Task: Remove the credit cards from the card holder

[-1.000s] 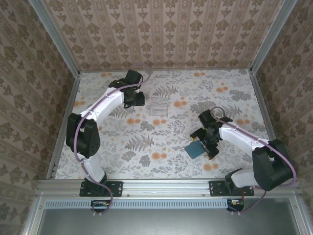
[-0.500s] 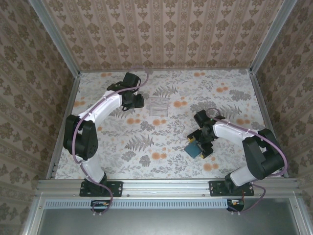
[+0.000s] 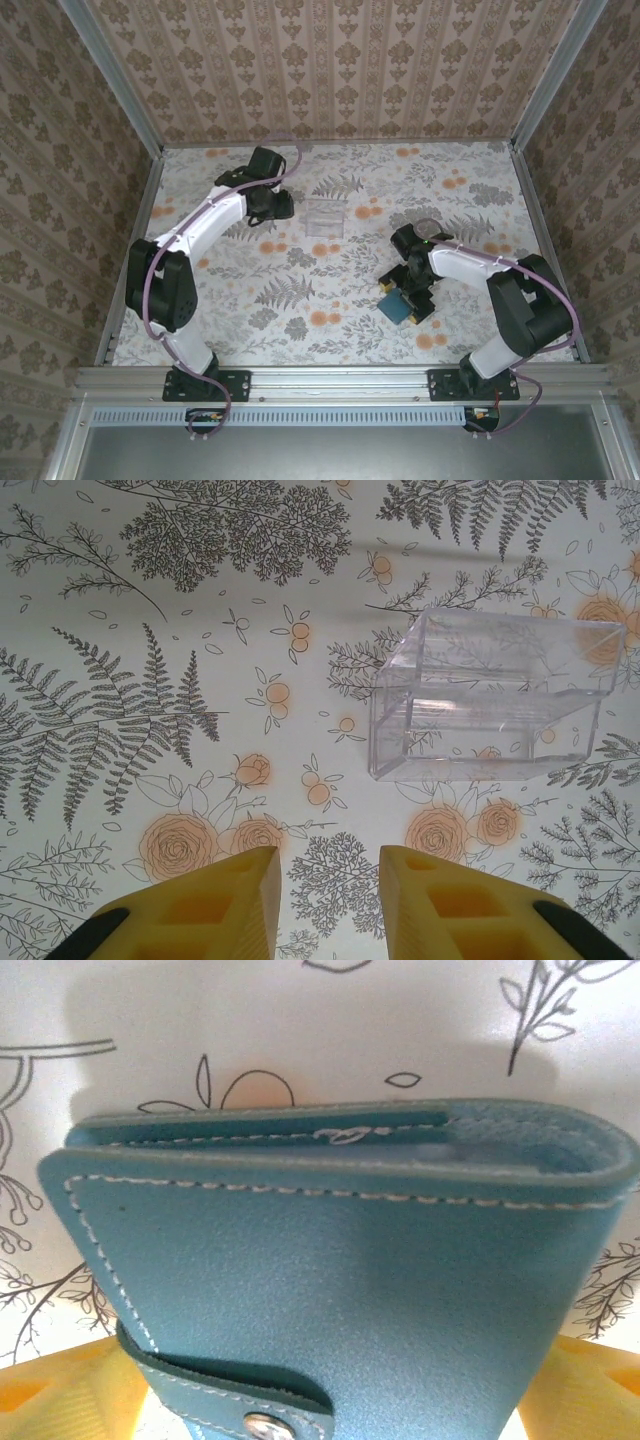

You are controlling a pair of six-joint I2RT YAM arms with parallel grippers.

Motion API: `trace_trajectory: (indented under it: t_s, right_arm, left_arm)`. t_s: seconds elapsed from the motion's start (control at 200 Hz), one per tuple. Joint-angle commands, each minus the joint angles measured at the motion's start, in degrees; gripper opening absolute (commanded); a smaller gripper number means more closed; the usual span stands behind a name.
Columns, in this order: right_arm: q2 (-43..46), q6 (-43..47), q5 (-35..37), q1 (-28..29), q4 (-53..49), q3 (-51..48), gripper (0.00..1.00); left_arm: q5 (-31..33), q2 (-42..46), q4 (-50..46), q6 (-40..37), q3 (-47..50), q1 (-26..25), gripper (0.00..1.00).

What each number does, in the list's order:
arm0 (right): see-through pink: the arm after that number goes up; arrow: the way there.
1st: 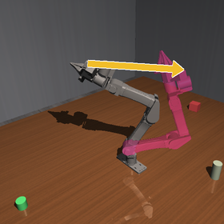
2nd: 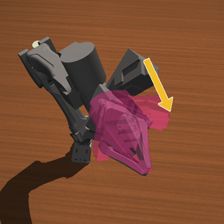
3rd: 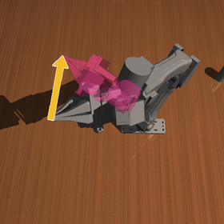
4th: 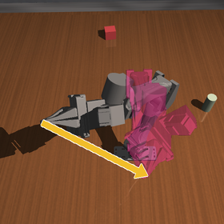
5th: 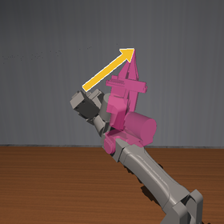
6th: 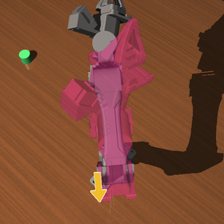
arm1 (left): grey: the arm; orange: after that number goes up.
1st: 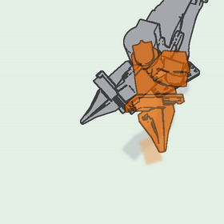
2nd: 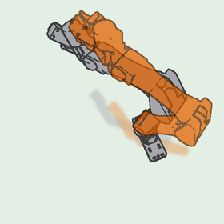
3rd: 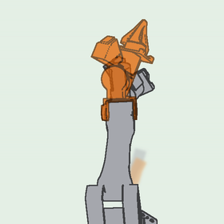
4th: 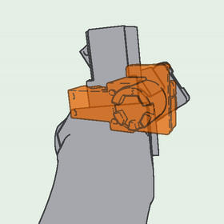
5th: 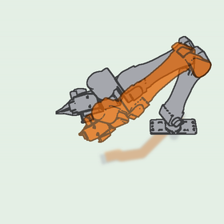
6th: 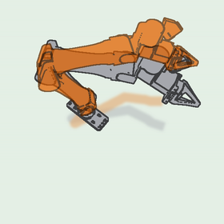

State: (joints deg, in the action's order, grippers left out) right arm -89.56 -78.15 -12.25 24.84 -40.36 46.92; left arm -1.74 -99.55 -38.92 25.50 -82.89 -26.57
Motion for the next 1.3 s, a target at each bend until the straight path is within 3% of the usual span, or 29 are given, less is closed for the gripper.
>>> trace_trajectory:
  t_s: [0.0, 0.16, 0.42, 0.71, 1.005, 1.155, 1.295]
  right_arm:
    - [-0.9, 0.9, 1.6, 0.8, -1.9, 1.0, 0.85]
    - [-0.5, 3.7, 2.5, 2.3, -1.9, 3.5, 0.71]
    - [-4.0, 8.1, 6.5, 8.8, -5.1, 12.7, 0.70]
    - [-18.6, 16.3, 7.1, 18.2, -7.8, 30.8, 0.69]
    - [-27.6, 19.9, 6.5, 21.2, -8.6, 39.4, 0.75]
    - [-26.4, 21.6, 7.0, 21.1, -9.0, 39.3, 0.88]
    - [-21.7, 22.9, 7.8, 20.8, -8.6, 37.5, 0.91]
  left_arm:
    - [-0.1, 2.0, -0.4, 0.5, 1.3, 0.1, 0.33]
    - [0.7, 3.8, 1.0, 1.1, 4.4, 1.4, 0.33]
    - [-2.6, 9.2, 4.1, 2.5, 13.8, 5.4, 0.33]
    - [-4.1, 15.6, 5.0, 3.2, 22.6, 7.0, 0.33]
    - [-5.6, 19.2, 4.7, 4.3, 27.6, 6.7, 0.33]
    - [-5.2, 19.1, 3.9, 5.4, 27.2, 4.1, 0.34]
    - [-4.6, 17.9, 3.6, 7.3, 25.7, 0.9, 0.33]
